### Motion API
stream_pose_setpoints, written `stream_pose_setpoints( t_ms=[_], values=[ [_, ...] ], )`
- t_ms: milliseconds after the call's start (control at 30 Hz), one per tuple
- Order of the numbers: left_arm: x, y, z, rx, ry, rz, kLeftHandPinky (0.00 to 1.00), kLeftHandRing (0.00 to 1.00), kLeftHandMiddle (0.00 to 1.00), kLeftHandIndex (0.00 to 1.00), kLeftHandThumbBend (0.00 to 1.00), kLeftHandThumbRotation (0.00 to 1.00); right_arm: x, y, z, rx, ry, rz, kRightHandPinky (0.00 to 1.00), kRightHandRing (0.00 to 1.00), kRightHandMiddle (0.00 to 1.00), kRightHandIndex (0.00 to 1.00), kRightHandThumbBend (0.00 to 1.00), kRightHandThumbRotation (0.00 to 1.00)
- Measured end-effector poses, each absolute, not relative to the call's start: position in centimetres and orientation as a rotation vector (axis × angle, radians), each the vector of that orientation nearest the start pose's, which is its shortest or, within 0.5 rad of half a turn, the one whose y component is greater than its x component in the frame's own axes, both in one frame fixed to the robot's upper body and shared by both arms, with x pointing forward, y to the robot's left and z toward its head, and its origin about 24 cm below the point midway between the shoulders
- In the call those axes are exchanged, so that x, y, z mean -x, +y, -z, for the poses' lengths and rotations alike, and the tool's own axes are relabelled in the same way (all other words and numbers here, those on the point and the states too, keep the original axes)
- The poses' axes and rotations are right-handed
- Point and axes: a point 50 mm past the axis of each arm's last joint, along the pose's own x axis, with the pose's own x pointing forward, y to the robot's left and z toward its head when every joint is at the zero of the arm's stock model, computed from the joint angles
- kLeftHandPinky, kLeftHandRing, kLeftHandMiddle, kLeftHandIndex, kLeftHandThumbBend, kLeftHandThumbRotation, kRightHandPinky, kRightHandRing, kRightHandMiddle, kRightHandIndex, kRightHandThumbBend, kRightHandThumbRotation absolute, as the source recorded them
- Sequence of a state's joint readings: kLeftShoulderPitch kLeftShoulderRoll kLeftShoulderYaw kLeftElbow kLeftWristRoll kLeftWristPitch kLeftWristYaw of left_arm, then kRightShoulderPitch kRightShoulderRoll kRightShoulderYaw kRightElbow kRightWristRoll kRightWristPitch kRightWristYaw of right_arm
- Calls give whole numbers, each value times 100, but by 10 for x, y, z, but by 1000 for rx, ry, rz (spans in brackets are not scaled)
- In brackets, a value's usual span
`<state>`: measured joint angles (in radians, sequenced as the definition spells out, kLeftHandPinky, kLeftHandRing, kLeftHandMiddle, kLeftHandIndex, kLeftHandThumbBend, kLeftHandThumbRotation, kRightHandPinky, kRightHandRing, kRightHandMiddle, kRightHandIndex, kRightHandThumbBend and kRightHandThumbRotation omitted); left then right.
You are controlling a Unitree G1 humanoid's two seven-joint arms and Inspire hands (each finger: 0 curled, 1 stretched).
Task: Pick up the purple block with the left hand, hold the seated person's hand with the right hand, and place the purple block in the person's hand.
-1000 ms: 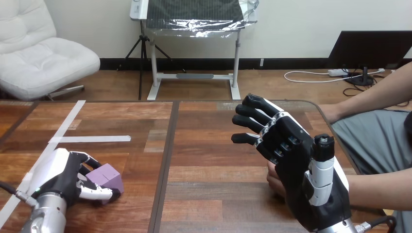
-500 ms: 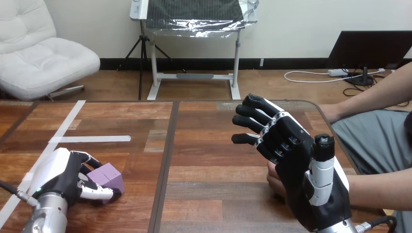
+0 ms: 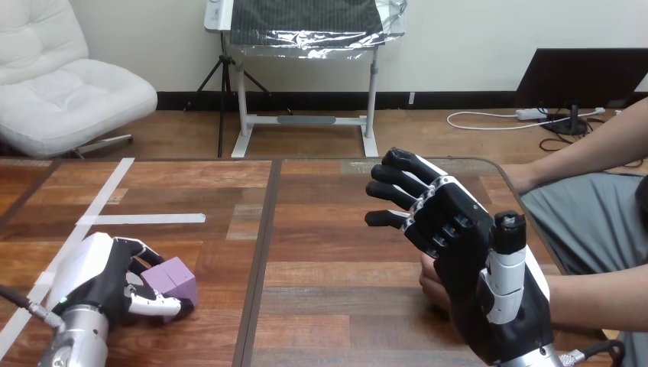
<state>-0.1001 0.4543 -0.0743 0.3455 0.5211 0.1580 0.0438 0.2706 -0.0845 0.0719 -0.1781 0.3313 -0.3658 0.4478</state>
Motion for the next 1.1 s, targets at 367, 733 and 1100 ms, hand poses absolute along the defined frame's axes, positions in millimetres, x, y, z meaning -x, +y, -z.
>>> stream_pose_setpoints(
  t_ms=[367,733,1100],
  values=[
    [-251,249,-9,-939,329,-48,18,25,36,50,63,0,-193,-152,-62,-135,-317,-383,75,84,85,85,89,99],
    [-243,235,-20,-838,240,-60,19,27,37,47,64,0,-197,-160,-61,-42,-308,-376,74,84,87,86,88,98],
    [-237,222,-38,-768,143,-65,23,30,39,46,61,0,-205,-170,-61,61,-310,-369,75,85,87,86,85,95]
  ],
)
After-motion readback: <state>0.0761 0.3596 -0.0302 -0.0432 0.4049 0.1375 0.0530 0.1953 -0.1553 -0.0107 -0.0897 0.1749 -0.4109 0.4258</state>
